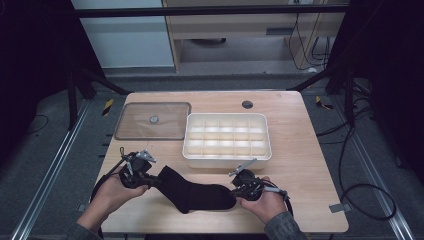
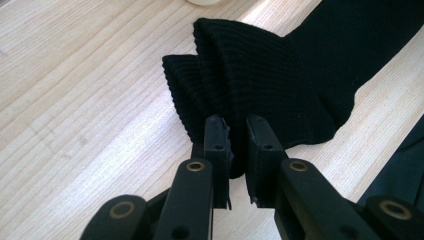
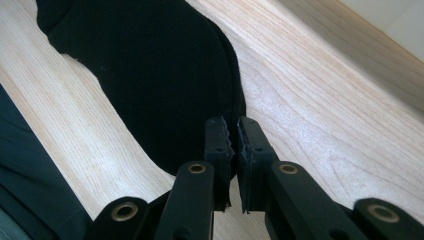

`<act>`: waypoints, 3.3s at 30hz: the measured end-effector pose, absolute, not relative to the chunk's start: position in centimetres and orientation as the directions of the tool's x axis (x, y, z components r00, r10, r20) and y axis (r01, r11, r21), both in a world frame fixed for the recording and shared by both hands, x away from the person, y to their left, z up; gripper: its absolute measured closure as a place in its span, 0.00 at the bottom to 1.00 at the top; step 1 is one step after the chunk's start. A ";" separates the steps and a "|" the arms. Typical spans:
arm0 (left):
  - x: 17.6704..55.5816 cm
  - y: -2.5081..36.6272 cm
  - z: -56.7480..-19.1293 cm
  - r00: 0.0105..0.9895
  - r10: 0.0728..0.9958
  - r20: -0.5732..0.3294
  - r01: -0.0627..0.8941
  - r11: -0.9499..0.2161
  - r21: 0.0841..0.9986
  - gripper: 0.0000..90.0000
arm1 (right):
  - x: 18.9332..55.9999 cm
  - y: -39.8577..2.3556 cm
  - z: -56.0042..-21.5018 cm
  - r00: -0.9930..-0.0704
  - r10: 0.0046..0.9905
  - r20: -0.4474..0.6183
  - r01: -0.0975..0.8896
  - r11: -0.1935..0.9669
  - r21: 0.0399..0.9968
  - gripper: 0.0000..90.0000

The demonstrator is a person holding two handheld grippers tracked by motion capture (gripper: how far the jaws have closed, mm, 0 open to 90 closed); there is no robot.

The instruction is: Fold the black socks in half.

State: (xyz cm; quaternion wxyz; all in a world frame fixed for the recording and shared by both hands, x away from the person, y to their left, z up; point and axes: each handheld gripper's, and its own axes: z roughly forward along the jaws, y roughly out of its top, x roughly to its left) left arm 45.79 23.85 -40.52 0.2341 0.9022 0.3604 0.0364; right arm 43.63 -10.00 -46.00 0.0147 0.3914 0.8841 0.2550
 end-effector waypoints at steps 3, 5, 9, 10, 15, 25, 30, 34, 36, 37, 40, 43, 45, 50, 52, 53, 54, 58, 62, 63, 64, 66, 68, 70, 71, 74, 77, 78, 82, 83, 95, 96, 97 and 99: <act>45.8 23.9 -40.2 0.739 0.666 -0.103 0.631 -0.630 0.452 0.90 | 43.7 -9.8 -46.0 -0.692 0.699 0.180 0.684 0.557 0.471 0.94; 45.8 24.0 -39.9 0.742 0.662 -0.106 0.628 -0.631 0.456 0.90 | 43.8 -9.6 -46.0 -0.689 0.701 0.183 0.686 0.551 0.475 0.94; 45.7 23.8 -39.3 0.751 0.650 -0.116 0.618 -0.631 0.469 0.90 | 44.0 -9.3 -46.0 -0.694 0.696 0.184 0.681 0.552 0.481 0.95; 45.6 23.7 -39.2 0.753 0.647 -0.117 0.615 -0.631 0.473 0.90 | 44.0 -9.2 -46.0 -0.693 0.697 0.182 0.682 0.554 0.478 0.95; 45.3 23.0 -38.6 0.771 0.625 -0.125 0.598 -0.641 0.480 0.90 | 44.1 -8.9 -46.1 -0.696 0.694 0.182 0.680 0.556 0.478 0.95; 44.8 19.7 -37.8 0.810 0.565 -0.155 0.554 -0.652 0.518 0.90 | 44.4 -9.0 -46.2 -0.693 0.694 0.196 0.682 0.543 0.491 0.95; 44.3 17.1 -38.0 0.836 0.526 -0.154 0.522 -0.677 0.518 0.90 | 44.4 -8.9 -46.2 -0.693 0.693 0.200 0.682 0.540 0.493 0.95; 44.0 15.5 -38.3 0.850 0.503 -0.156 0.504 -0.691 0.518 0.90 | 44.3 -9.0 -46.3 -0.695 0.689 0.204 0.680 0.538 0.498 0.95; 44.0 14.8 -38.4 0.857 0.493 -0.153 0.495 -0.702 0.512 0.90 | 44.3 -9.1 -46.4 -0.689 0.694 0.210 0.686 0.531 0.498 0.95; 43.9 14.5 -38.5 0.859 0.488 -0.154 0.492 -0.704 0.512 0.90 | 44.3 -9.1 -46.4 -0.690 0.692 0.213 0.686 0.530 0.498 0.95; 43.8 13.9 -38.7 0.861 0.481 -0.163 0.490 -0.701 0.517 0.90 | 44.3 -9.2 -46.4 -0.691 0.690 0.214 0.684 0.530 0.501 0.95; 43.8 13.4 -38.9 0.866 0.472 -0.165 0.483 -0.702 0.523 0.90 | 44.3 -9.2 -46.5 -0.688 0.692 0.220 0.688 0.526 0.500 0.95; 43.7 13.1 -39.0 0.867 0.470 -0.167 0.482 -0.702 0.525 0.90 | 44.3 -9.2 -46.6 -0.687 0.691 0.224 0.690 0.524 0.500 0.95; 43.6 12.1 -39.0 0.872 0.459 -0.170 0.473 -0.700 0.535 0.90 | 44.2 -9.2 -46.8 -0.684 0.692 0.231 0.694 0.518 0.500 0.95; 43.6 11.8 -39.1 0.874 0.457 -0.165 0.468 -0.703 0.535 0.90 | 44.2 -9.2 -46.8 -0.684 0.692 0.232 0.694 0.518 0.501 0.95; 43.6 11.6 -39.2 0.872 0.462 -0.163 0.472 -0.703 0.532 0.90 | 44.2 -9.2 -46.8 -0.684 0.691 0.232 0.693 0.517 0.502 0.94; 43.7 11.5 -39.3 0.874 0.458 -0.161 0.468 -0.708 0.529 0.90 | 44.2 -9.2 -46.8 -0.683 0.692 0.233 0.694 0.516 0.502 0.94; 43.7 10.9 -40.1 0.875 0.455 -0.166 0.470 -0.714 0.519 0.90 | 44.1 -9.3 -46.7 -0.681 0.693 0.235 0.695 0.511 0.507 0.80; 43.6 10.6 -40.8 0.875 0.457 -0.162 0.471 -0.722 0.507 0.90 | 43.8 -9.6 -46.4 -0.682 0.695 0.230 0.693 0.513 0.506 0.70; 43.6 10.5 -41.0 0.872 0.462 -0.165 0.476 -0.716 0.510 0.90 | 43.8 -9.7 -46.4 -0.680 0.695 0.232 0.695 0.512 0.504 0.71; 43.6 10.5 -41.1 0.873 0.458 -0.168 0.475 -0.721 0.504 0.90 | 43.8 -9.7 -46.4 -0.680 0.696 0.232 0.696 0.512 0.503 0.71; 43.6 10.3 -41.5 0.873 0.459 -0.168 0.477 -0.724 0.499 0.90 | 43.8 -9.8 -46.5 -0.679 0.695 0.238 0.698 0.509 0.504 0.76; 43.6 10.0 -41.8 0.877 0.452 -0.164 0.470 -0.736 0.487 0.90 | 43.8 -9.8 -46.6 -0.679 0.692 0.246 0.700 0.508 0.502 0.81; 43.6 9.8 -42.2 0.876 0.452 -0.167 0.472 -0.739 0.481 0.90 | 43.9 -9.8 -46.7 -0.673 0.695 0.252 0.706 0.502 0.500 0.88; 43.6 9.6 -42.3 0.876 0.452 -0.168 0.473 -0.741 0.477 0.90 | 43.9 -9.9 -46.8 -0.671 0.697 0.253 0.708 0.499 0.500 0.90; 43.6 9.1 -42.8 0.880 0.447 -0.163 0.468 -0.752 0.464 0.90 | 43.9 -9.9 -47.0 -0.668 0.695 0.266 0.714 0.496 0.495 0.93; 43.6 8.7 -43.2 0.878 0.449 -0.164 0.472 -0.758 0.450 0.89 | 43.9 -9.9 -47.0 -0.665 0.695 0.274 0.717 0.490 0.495 0.94; 43.6 8.5 -43.3 0.879 0.448 -0.166 0.472 -0.759 0.449 0.89 | 43.9 -9.9 -47.0 -0.668 0.692 0.276 0.715 0.491 0.498 0.94; 43.8 8.3 -43.7 0.875 0.457 -0.158 0.477 -0.764 0.435 0.89 | 43.8 -10.0 -46.9 -0.667 0.691 0.278 0.715 0.490 0.498 0.94; 43.9 8.4 -43.7 0.874 0.459 -0.157 0.479 -0.762 0.436 0.89 | 43.8 -10.1 -46.9 -0.667 0.691 0.277 0.715 0.490 0.499 0.94; 43.9 8.1 -45.0 0.861 0.470 -0.194 0.503 -0.736 0.453 0.87 | 43.6 -10.2 -46.9 -0.663 0.695 0.279 0.715 0.477 0.510 0.82; 43.8 8.1 -45.0 0.859 0.471 -0.200 0.506 -0.730 0.459 0.86 | 43.6 -10.2 -46.8 -0.661 0.698 0.275 0.716 0.477 0.509 0.80; 43.7 8.1 -44.9 0.859 0.469 -0.203 0.506 -0.726 0.465 0.85 | 43.5 -10.2 -46.8 -0.661 0.698 0.277 0.717 0.478 0.507 0.79; 43.6 8.0 -44.6 0.858 0.471 -0.204 0.508 -0.719 0.475 0.81 | 43.4 -10.3 -46.6 -0.658 0.702 0.272 0.718 0.476 0.508 0.77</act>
